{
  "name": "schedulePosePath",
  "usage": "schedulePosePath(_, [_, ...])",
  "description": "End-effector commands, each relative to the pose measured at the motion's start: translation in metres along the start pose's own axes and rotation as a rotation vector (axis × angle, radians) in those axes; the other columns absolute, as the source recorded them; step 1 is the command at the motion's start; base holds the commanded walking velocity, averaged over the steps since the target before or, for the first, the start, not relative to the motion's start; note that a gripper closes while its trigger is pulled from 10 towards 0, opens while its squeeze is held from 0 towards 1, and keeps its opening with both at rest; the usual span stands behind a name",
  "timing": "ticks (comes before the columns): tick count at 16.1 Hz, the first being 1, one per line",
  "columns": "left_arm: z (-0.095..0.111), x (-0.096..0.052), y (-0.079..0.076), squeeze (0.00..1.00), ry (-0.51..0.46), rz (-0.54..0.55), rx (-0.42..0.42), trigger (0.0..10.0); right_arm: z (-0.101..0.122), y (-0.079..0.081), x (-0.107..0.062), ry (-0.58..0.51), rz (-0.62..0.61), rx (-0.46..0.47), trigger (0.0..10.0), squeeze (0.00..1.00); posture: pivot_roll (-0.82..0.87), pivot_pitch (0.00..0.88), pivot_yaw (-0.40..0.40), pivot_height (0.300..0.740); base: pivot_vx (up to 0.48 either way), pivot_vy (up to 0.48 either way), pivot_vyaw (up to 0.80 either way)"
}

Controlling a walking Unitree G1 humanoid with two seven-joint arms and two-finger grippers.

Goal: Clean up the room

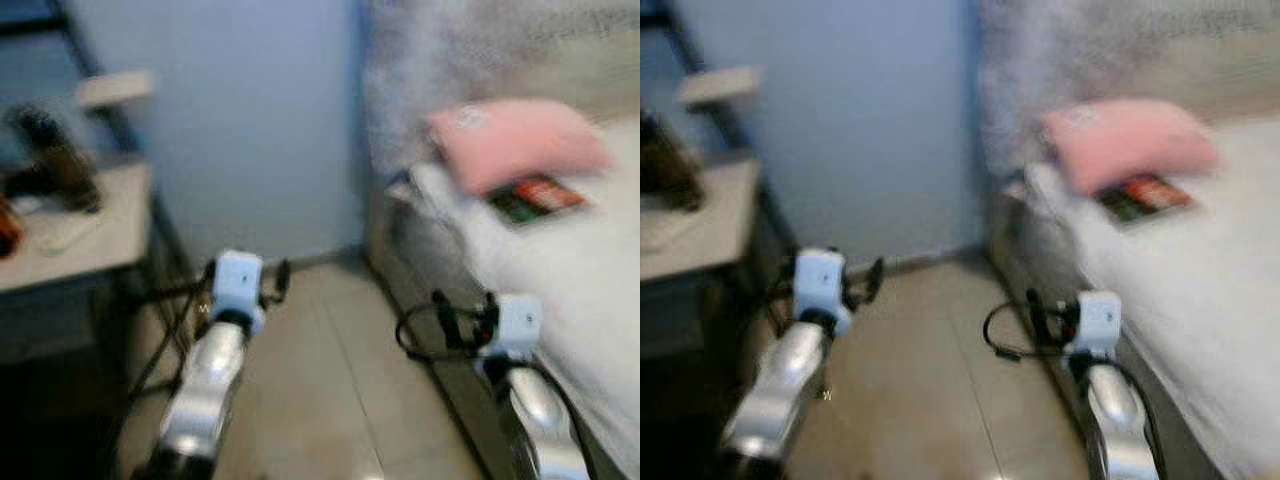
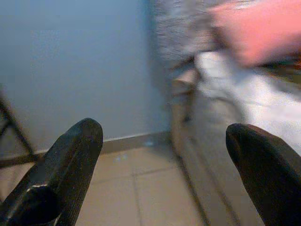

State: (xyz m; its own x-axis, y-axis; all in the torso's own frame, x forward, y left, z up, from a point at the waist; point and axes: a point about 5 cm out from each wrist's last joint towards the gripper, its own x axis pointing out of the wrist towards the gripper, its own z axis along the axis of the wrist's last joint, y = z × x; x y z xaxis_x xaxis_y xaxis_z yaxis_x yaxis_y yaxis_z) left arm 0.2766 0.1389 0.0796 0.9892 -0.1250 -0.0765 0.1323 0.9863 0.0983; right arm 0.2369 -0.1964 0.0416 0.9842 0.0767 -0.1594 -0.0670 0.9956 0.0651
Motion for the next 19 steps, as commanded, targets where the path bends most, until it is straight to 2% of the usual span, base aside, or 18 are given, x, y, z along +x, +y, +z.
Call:
schedulePosePath(1, [-0.005, -0.004, 0.017, 0.0, 0.02, 0.044, 0.023, 10.0, -0.003, 0.01, 0.0, 0.018, 0.042, 0.015, 10.0, 0.0, -0.01, 0.0, 0.045, 0.74, 0.461, 0.0, 0.55])
schedulePosePath(2, [-0.005, -0.003, 0.018, 0.0, 0.024, 0.049, 0.022, 10.0, -0.005, 0.01, -0.001, 0.025, 0.043, 0.014, 10.0, 0.0, -0.01, 0.0, 0.045, 0.74, 0.461, 0.0, 0.55])
schedulePosePath(4, [0.016, 0.017, 0.026, 0.0, -0.051, 0.102, 0.051, 10.0, -0.007, 0.011, 0.004, 0.031, 0.045, 0.018, 10.0, 0.0, 0.0, 0.0, 0.036, 0.74, 0.448, 0.0, 0.55])
schedulePosePath(5, [0.017, 0.021, 0.028, 0.0, -0.039, 0.103, 0.034, 10.0, -0.006, 0.012, 0.006, 0.029, 0.051, 0.019, 10.0, 0.0, 0.0, 0.0, 0.037, 0.74, 0.405, -0.255, 0.55])
schedulePosePath(7, [0.017, 0.018, 0.024, 0.0, -0.048, 0.066, 0.064, 10.0, -0.004, 0.013, 0.008, 0.023, 0.06, 0.012, 10.0, 0.0, 0.0, 0.0, 0.043, 0.74, 0.0, 0.0, 0.55])
schedulePosePath(11, [0.019, 0.02, 0.02, 0.0, -0.051, 0.078, 0.088, 10.0, -0.001, 0.01, 0.01, 0.003, 0.037, 0.033, 10.0, 0.0, 0.0, 0.0, 0.052, 0.74, 0.0, 0.0, 0.55])
schedulePosePath(12, [0.015, 0.011, 0.03, 0.0, -0.025, 0.188, 0.165, 10.0, 0.003, 0.01, 0.011, -0.02, 0.04, 0.044, 10.0, 0.0, 0.01, 0.0, 0.052, 0.74, 0.0, 0.0, 0.54])
schedulePosePath(14, [0.011, 0.005, 0.027, 0.0, -0.018, 0.183, 0.156, 10.0, 0.003, 0.009, 0.012, -0.022, 0.036, 0.049, 10.0, 0.0, 0.01, 0.0, 0.054, 0.74, 0.0, 0.0, 0.55])
schedulePosePath(16, [0.017, 0.012, 0.023, 0.0, -0.041, 0.163, 0.125, 10.0, 0.002, 0.013, 0.013, -0.014, 0.049, 0.054, 10.0, 0.0, 0.02, 0.0, 0.049, 0.74, 0.0, 0.0, 0.55])
schedulePosePath(19, [0.019, 0.011, 0.017, 0.0, -0.047, 0.147, 0.141, 10.0, 0.001, 0.014, 0.013, -0.011, 0.059, 0.052, 10.0, 0.0, 0.02, 0.0, 0.043, 0.74, 0.0, 0.0, 0.55])
